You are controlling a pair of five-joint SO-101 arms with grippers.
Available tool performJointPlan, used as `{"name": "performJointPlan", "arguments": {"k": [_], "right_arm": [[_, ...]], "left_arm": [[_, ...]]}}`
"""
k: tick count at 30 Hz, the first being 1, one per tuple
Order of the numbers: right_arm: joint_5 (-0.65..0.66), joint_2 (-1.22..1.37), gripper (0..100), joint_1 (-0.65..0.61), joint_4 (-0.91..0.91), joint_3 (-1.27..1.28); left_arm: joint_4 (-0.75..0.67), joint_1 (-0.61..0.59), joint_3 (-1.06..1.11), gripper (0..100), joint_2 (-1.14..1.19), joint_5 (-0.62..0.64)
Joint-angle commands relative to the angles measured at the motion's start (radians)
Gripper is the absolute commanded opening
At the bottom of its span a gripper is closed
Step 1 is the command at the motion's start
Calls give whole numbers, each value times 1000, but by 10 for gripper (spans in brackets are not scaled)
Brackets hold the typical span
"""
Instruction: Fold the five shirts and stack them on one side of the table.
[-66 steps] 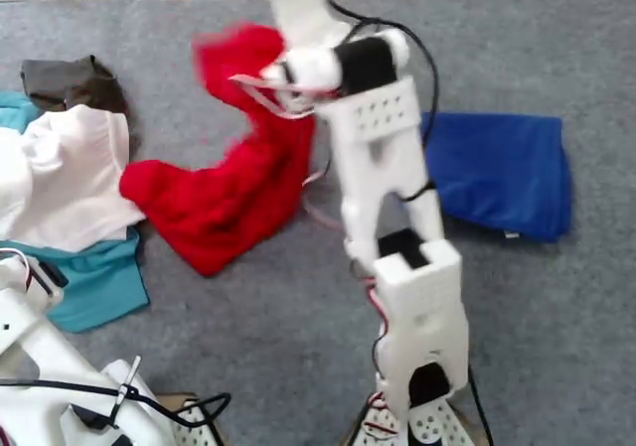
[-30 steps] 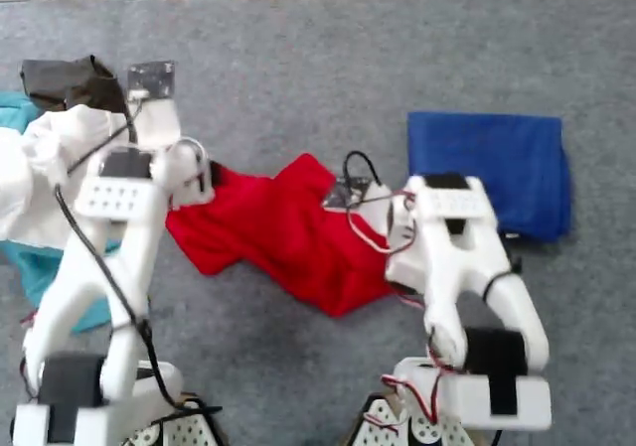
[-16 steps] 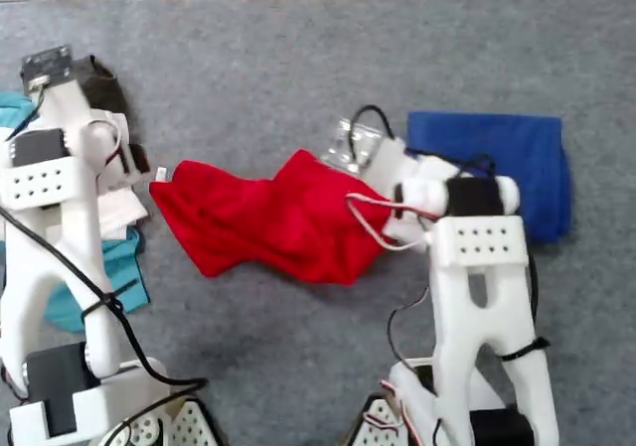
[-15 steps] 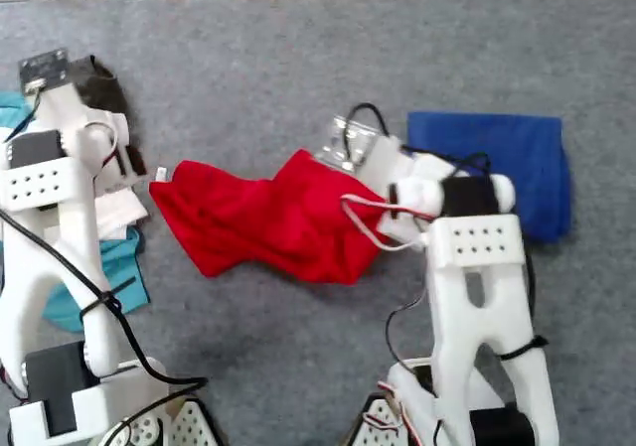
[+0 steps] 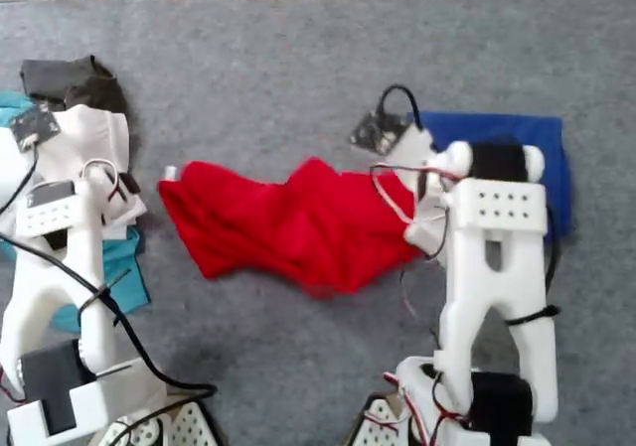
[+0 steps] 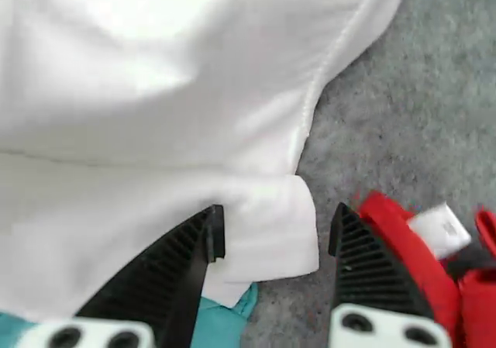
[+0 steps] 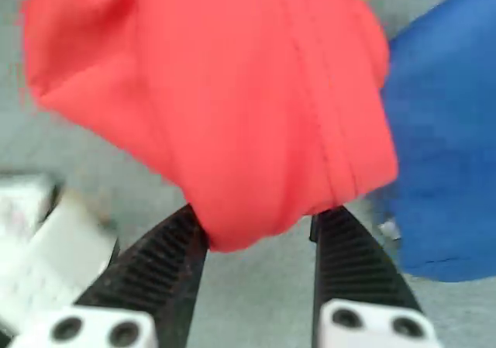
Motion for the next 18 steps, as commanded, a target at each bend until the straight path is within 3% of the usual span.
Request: {"name": "performJointPlan", "arguments": {"k": [1, 4, 7, 15, 18], "right_arm": [[94, 19, 192, 104, 37, 35], [92, 36, 191, 190, -12, 30], [-5, 1, 191, 267, -130, 25], [-497, -162, 193, 293, -462, 90], [-588, -219, 198, 230, -517, 208]], "left_arm": [[-34, 18, 25, 234, 15, 132], [-28, 31, 33, 234, 40, 133], [-28, 38, 18, 234, 43, 133], [-28, 41, 13, 234, 46, 133], [-28, 41, 13, 234, 46, 133]]}}
